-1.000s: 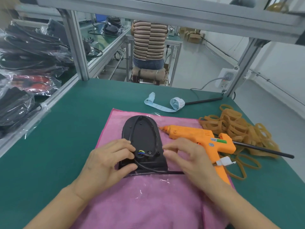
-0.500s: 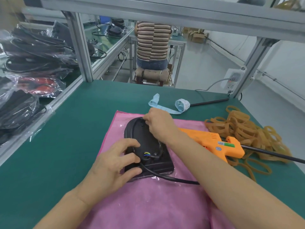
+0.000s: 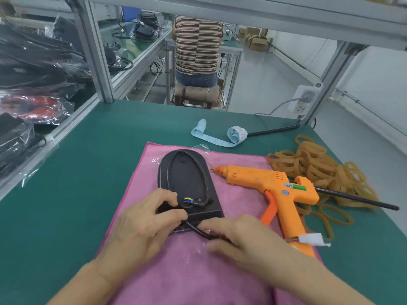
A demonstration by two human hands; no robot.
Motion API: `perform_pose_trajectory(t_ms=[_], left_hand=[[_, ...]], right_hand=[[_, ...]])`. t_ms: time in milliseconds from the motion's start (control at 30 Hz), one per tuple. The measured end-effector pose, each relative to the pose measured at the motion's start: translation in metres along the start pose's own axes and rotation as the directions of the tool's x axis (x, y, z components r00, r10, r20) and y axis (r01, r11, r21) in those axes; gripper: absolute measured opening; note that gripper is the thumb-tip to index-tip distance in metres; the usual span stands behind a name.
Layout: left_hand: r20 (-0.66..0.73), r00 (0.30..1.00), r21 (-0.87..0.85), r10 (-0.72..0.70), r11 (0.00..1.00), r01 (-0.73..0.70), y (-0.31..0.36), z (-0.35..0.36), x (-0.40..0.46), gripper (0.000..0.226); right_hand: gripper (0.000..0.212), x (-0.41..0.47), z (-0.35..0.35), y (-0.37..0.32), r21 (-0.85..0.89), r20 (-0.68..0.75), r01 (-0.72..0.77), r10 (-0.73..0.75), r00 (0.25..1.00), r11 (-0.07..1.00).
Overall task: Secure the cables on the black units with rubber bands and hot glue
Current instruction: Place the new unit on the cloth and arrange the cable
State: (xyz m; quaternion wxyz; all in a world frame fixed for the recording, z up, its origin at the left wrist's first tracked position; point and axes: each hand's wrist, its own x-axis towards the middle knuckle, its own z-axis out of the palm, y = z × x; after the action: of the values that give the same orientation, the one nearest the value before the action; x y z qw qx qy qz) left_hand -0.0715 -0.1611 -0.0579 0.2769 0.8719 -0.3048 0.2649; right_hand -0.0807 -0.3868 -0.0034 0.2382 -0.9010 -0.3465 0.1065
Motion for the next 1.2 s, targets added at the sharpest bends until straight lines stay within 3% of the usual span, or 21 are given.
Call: perform_pose_trajectory(t_ms=[167,300,433,500,600,733,800,900,933,1067,1200], left_hand=[[0.098,0.992,-0.027,-0.082,0.996,0.085,0.004,-0.01,0.002,0.027],[0.155,0.985,0.085,-0.072,0.995,0.06,0.014,-0.017,0.009,0.045],[0.171,0.985,0.305,-0.003,0.951,-0.05,0.023,-0.014,0.022,0.06],[0.18,0.982,0.338,-0.047,0.941,-0.017,0.027,-0.013,0.025,0.069],[0.203,0.976,0.344,-0.081,0.939,0.006,0.03,-0.013,0.027,0.079],[0.207,0.977,0.333,-0.053,0.943,-0.019,0.032,-0.011,0.033,0.079],[0.205,0.979,0.291,-0.019,0.956,-0.043,0.03,-0.009,0.036,0.068],[0.146,0.989,0.147,-0.001,0.989,-0.021,0.023,-0.001,0.033,0.027],[0.119,0.993,0.104,-0.027,0.994,0.014,0.024,0.001,0.032,0.023],[-0.018,0.998,0.129,-0.063,0.99,0.065,0.027,0.013,0.021,0.025],[-0.083,0.996,0.263,0.012,0.965,0.011,0.028,0.02,0.016,0.036]], right_hand=[[0.037,-0.006,-0.008,0.017,-0.113,-0.053,0.058,-0.064,0.997,0.992],[0.029,-0.003,-0.017,0.022,-0.155,-0.009,0.073,-0.075,0.997,0.985],[0.015,0.002,-0.039,0.027,-0.433,-0.113,0.099,-0.163,0.98,0.896],[0.01,0.008,-0.044,0.028,-0.553,-0.177,0.088,-0.22,0.959,0.828],[0.009,0.021,-0.049,0.029,-0.599,-0.237,0.073,-0.264,0.935,0.798],[0.011,0.044,-0.055,0.029,-0.636,-0.133,0.128,-0.271,0.953,0.761],[0.023,0.057,-0.056,0.033,-0.593,-0.038,0.164,-0.23,0.972,0.788],[0.028,0.067,-0.054,0.039,-0.476,0.032,0.197,-0.208,0.978,0.857],[0.028,0.067,-0.052,0.04,-0.432,0.034,0.197,-0.202,0.979,0.88],[0.029,0.061,-0.037,0.05,-0.253,-0.026,0.175,-0.188,0.982,0.951],[0.03,0.052,-0.026,0.058,0.045,-0.124,0.054,-0.048,0.991,0.998]])
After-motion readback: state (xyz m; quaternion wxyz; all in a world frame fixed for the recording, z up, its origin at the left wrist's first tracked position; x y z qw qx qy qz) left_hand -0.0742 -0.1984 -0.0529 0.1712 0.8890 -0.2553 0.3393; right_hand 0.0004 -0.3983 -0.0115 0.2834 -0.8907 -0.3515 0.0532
